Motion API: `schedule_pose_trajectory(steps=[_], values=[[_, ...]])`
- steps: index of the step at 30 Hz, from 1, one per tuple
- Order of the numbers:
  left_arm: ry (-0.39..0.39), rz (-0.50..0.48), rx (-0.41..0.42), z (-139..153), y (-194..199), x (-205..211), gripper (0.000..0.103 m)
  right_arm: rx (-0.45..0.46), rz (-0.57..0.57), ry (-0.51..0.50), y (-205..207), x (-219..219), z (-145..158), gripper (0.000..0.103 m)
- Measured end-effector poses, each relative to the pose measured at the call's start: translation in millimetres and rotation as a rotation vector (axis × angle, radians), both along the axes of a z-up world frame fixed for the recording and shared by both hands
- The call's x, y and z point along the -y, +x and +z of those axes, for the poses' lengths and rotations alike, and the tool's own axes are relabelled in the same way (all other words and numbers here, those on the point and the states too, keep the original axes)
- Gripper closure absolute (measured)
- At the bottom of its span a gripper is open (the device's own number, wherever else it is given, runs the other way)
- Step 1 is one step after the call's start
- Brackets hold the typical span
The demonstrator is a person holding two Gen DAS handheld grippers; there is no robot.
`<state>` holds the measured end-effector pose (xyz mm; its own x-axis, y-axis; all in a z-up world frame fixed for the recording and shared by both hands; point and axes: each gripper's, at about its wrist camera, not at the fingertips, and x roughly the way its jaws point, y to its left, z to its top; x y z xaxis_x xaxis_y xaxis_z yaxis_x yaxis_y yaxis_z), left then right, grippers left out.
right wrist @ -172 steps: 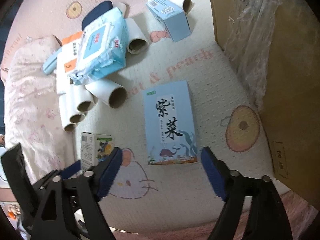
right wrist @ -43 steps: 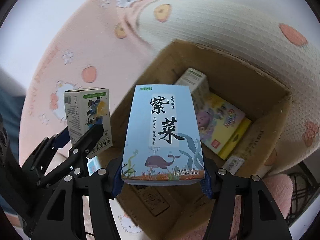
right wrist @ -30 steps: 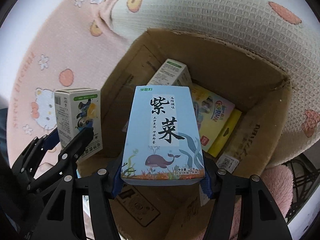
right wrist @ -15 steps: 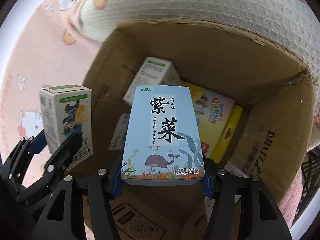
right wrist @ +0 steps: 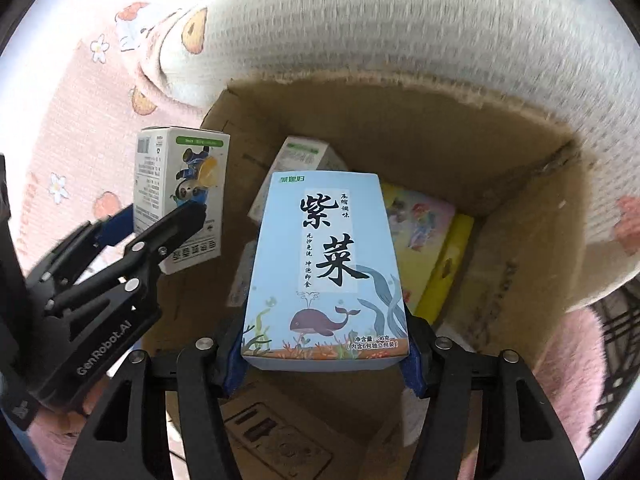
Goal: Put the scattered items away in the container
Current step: 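Carry both held boxes down into the cardboard box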
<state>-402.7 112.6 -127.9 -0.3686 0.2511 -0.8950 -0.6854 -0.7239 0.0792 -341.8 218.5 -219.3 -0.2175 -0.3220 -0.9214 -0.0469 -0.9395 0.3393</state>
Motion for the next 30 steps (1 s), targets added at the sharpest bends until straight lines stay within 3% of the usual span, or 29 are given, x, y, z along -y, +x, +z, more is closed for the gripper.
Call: schedule_pose_trajectory(steps=[8, 17, 23, 30], values=[[-0.018, -0.070, 0.013, -1.1, 11.8, -18.1, 0.052, -0.022, 0.024, 0.092, 3.1, 7.5, -1.3, 0.044], [0.003, -0.039, 0.068, -12.3, 5.8, -18.4, 0.052, -0.024, -0.006, 0.220, -11.5, 14.9, -17.2, 0.044], [0.009, -0.024, 0.107, -23.5, -9.6, -19.6, 0.052, 0.013, -0.025, 0.220, -27.3, 11.4, -33.1, 0.044], [-0.023, -0.018, 0.136, -35.7, -13.8, -28.8, 0.052, 0.083, -0.046, 0.153, -39.8, 4.5, -54.9, 0.044]])
